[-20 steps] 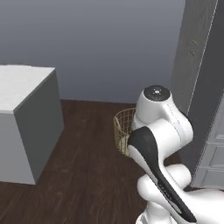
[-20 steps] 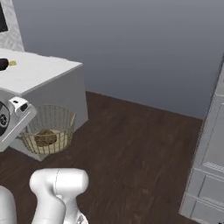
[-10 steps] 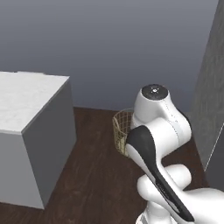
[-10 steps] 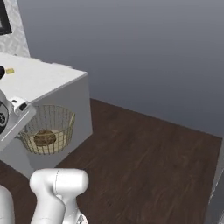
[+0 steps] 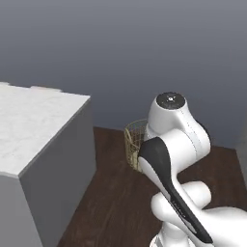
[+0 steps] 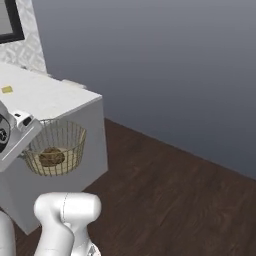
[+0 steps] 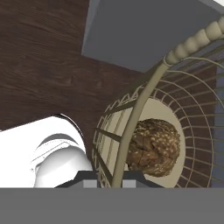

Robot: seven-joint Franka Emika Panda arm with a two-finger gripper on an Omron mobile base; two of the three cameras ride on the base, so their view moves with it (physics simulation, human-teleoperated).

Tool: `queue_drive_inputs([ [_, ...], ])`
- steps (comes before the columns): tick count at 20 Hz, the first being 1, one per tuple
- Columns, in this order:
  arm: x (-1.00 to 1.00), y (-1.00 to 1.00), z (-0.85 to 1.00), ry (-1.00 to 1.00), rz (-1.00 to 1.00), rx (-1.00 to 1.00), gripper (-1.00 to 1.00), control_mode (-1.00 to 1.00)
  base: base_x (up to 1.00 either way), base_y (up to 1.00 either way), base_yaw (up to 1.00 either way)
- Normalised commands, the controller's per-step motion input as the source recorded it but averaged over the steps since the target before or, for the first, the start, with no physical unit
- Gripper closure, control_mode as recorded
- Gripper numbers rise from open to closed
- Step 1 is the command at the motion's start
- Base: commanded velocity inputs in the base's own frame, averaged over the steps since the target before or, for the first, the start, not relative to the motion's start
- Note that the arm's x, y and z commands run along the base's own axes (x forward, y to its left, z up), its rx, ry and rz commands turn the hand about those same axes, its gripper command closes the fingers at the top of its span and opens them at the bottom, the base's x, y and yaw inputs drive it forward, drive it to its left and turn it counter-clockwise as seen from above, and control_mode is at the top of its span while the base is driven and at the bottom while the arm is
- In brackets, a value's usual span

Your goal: Open the cabinet, pick up the bread from the cabinet and place it in the basket. Then move the basket to the dining counter.

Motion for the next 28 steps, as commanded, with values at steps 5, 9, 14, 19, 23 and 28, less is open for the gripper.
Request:
queue_drive_inputs([
  [5,0.00,0.00,0.00,0.00,0.00,0.00,1.00,1.00,1.00,0.00,0.34],
  [9,0.00,0.00,0.00,0.00,0.00,0.00,1.00,1.00,1.00,0.00,0.37],
  [14,0.00,0.00,0.00,0.00,0.00,0.00,1.00,1.00,1.00,-0.01,0.46],
  [19,0.00,0.00,0.00,0.00,0.00,0.00,1.00,1.00,1.00,-0.07,0.60],
  [23,0.00,0.00,0.00,0.00,0.00,0.00,1.00,1.00,1.00,-0.15,0.59],
  [28,0.00,0.00,0.00,0.00,0.00,0.00,1.00,1.00,0.88,-0.31,0.57],
])
